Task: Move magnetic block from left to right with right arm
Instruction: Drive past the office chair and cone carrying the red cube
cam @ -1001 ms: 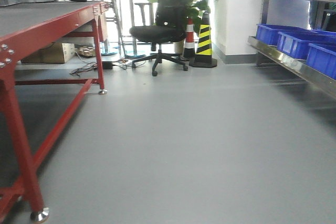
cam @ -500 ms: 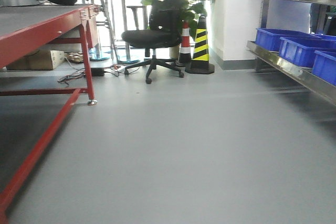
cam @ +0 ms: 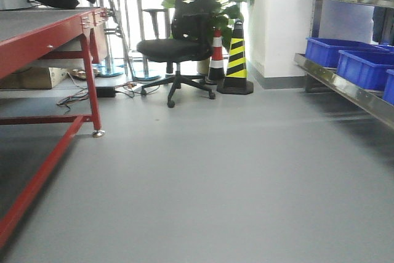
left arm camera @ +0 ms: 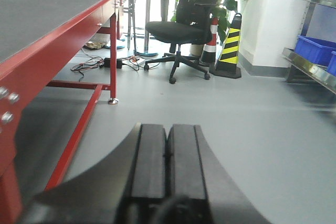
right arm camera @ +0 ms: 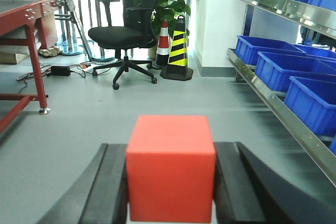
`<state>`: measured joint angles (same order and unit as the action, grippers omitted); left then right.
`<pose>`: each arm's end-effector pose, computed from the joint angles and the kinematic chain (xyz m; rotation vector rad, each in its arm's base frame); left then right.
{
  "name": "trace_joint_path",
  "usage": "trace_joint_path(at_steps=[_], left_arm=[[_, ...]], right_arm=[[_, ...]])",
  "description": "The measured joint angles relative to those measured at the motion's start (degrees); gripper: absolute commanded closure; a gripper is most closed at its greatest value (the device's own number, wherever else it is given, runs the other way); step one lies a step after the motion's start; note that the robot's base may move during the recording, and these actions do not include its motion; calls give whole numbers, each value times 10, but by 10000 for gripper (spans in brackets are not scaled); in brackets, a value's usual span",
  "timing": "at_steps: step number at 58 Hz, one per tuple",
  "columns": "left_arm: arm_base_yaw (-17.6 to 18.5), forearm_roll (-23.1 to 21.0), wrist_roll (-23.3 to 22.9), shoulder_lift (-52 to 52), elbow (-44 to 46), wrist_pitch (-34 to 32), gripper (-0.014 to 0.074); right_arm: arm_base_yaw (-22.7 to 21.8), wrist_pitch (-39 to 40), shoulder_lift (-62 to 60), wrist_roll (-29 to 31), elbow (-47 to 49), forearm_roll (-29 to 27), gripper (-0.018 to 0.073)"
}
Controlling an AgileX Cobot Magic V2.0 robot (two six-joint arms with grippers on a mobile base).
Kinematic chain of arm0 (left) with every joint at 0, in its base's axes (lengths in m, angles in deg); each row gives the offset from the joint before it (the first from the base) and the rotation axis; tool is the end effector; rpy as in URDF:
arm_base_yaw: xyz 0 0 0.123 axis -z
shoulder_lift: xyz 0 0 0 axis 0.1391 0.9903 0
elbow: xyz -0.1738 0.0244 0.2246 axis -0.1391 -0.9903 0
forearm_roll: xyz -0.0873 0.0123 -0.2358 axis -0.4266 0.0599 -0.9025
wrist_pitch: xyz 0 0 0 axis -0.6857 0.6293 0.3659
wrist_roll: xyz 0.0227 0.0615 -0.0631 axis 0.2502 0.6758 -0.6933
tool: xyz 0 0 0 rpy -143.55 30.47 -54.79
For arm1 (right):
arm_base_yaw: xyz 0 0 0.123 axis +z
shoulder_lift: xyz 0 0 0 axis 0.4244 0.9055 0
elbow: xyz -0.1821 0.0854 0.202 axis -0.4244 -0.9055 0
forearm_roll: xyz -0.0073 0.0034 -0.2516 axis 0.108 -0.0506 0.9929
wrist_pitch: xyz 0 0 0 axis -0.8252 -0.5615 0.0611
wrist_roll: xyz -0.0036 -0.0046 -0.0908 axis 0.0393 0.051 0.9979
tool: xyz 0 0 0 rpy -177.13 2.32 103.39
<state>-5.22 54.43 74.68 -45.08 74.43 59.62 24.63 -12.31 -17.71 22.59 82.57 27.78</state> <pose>0.0566 -0.0030 0.1973 -0.0247 1.5652 -0.1076 0.0869 -0.0003 0.2883 0.0224 1.6028 0.0161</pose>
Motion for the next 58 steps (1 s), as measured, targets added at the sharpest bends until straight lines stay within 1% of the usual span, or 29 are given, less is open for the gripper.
trace_joint_path(at_steps=[58], left_arm=[[0, 0, 0, 0, 0, 0, 713]], right_arm=[[0, 0, 0, 0, 0, 0, 232]])
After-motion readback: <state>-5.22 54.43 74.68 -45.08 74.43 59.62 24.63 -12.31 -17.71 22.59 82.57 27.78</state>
